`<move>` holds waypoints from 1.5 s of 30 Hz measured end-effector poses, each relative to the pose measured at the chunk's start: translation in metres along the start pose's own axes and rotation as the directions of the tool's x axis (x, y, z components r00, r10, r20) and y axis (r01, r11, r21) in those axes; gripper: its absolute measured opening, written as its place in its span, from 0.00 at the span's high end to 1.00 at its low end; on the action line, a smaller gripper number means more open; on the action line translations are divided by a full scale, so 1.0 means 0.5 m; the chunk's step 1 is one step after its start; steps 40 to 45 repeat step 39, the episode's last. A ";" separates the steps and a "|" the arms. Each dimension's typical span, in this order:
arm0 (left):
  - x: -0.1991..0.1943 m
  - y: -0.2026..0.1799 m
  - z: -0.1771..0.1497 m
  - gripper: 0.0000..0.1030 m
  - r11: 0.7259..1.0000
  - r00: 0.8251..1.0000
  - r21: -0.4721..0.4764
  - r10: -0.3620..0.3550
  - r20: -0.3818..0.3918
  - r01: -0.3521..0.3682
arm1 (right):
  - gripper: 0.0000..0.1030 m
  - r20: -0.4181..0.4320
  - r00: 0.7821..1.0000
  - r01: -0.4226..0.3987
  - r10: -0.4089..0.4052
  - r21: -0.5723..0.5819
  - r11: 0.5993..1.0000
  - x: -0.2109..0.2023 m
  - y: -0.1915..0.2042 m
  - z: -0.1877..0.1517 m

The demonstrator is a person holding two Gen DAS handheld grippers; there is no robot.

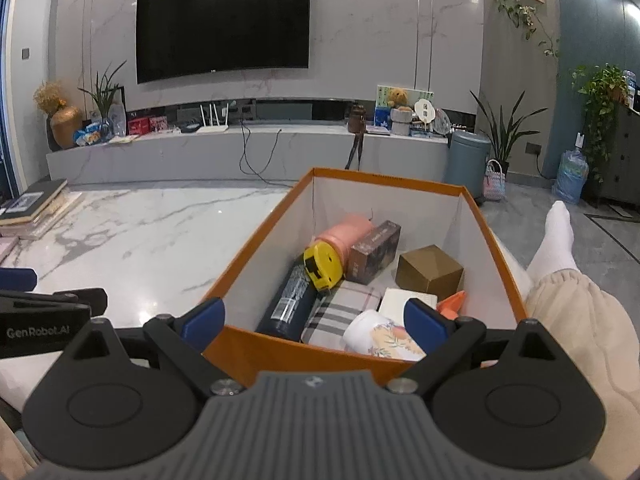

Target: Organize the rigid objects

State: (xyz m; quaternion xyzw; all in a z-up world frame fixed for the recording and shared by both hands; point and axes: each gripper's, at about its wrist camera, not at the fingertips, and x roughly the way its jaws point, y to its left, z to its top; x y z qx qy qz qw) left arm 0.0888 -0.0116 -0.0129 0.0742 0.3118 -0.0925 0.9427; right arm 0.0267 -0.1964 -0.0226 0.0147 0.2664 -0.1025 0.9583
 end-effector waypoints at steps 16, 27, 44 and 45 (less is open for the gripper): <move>-0.013 0.001 0.006 0.07 1.000 1.000 0.006 0.000 -0.002 0.000 | 0.08 -0.016 1.000 0.006 -0.006 -0.010 1.000 0.005 0.001 -0.004; -0.015 0.002 0.006 0.07 1.000 1.000 0.004 0.000 -0.002 0.000 | 0.08 -0.027 1.000 0.002 -0.003 -0.013 1.000 0.007 0.002 -0.005; -0.020 0.005 0.008 0.07 1.000 1.000 0.002 -0.005 -0.001 0.005 | 0.08 -0.034 0.999 0.001 -0.001 -0.018 1.000 0.009 0.005 -0.004; -0.020 0.005 0.008 0.07 1.000 1.000 0.002 -0.005 -0.001 0.005 | 0.08 -0.034 0.999 0.001 -0.001 -0.018 1.000 0.009 0.005 -0.004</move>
